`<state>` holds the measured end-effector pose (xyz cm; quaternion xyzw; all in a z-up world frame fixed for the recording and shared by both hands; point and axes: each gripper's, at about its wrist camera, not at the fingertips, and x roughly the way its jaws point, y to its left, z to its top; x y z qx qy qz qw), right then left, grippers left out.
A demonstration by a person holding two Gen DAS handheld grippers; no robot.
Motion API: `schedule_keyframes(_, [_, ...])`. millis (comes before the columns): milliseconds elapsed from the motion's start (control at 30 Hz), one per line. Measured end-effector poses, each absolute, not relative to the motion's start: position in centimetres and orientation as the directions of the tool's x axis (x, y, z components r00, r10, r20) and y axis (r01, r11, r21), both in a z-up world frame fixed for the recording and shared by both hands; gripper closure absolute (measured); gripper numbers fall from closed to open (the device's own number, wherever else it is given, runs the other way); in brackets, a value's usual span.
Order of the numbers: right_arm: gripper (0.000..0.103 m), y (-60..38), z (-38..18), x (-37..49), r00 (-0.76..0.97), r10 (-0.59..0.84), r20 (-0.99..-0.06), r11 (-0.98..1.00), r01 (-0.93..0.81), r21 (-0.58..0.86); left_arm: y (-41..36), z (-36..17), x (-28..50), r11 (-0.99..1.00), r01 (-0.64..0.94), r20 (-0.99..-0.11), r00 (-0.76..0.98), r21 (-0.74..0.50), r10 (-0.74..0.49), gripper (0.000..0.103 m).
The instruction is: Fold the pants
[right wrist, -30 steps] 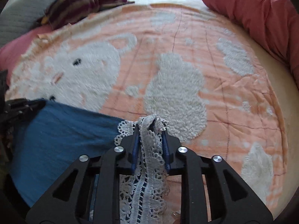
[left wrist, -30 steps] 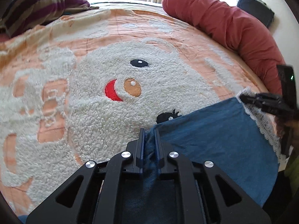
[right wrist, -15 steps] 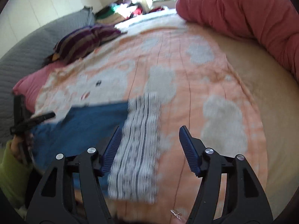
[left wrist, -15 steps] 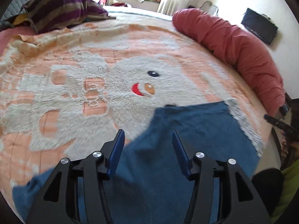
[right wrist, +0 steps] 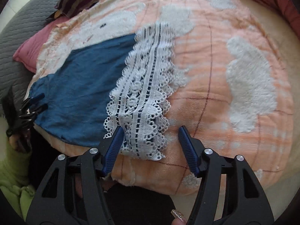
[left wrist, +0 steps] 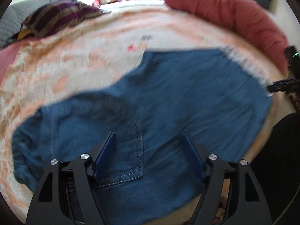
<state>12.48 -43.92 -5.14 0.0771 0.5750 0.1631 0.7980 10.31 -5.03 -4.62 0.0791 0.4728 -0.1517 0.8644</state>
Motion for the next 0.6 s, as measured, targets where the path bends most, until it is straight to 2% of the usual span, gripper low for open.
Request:
schedule_keyframes(33, [0.075,-43.4,-5.3,12.5,0.276,0.344,-0.897,0.934,-0.197,0.298,-5.0,-4.8,10.3,0.942,0.335,-0.840,0.508,-0.008,-0.187,0.028])
schedule_keyframes(67, [0.084,-43.0,-5.0,12.4,0.273,0.351,-0.896,0.929,-0.219,0.297,-5.0,-4.7,10.4,0.943,0.334,-0.840,0.511,-0.004,-0.185,0.028])
schedule_keyframes(133, [0.092,-42.2,-4.0,11.5,0.291,0.318,-0.902,0.933,-0.263,0.244,-4.8,-4.5,10.3,0.944,0.328,-0.838,0.512,-0.013,-0.190,0.028])
schedule_keyframes(233, [0.093,-41.8,-2.8,10.5,0.331,0.266,-0.905,0.944,-0.281,0.175,-4.5,-4.6,10.3,0.945,0.326,-0.838,0.509,-0.022,-0.195,0.027])
schedule_keyframes(500, [0.087,-42.2,-4.5,10.4,0.302,0.210,-0.930,0.962,-0.232,0.142,-4.3,-4.9,10.8,0.946,0.321,-0.839,0.498,-0.055,-0.218,0.023])
schedule_keyframes(567, [0.078,-42.3,-4.1,10.3,0.312,0.199,-0.929,0.968,-0.213,0.136,-4.2,-4.8,10.7,0.946,0.319,-0.837,0.499,-0.061,-0.223,0.023])
schedule_keyframes(600, [0.068,-42.4,-3.5,10.0,0.329,0.169,-0.929,0.975,-0.193,0.109,-4.1,-4.5,10.6,0.946,0.318,-0.836,0.498,-0.071,-0.230,0.024])
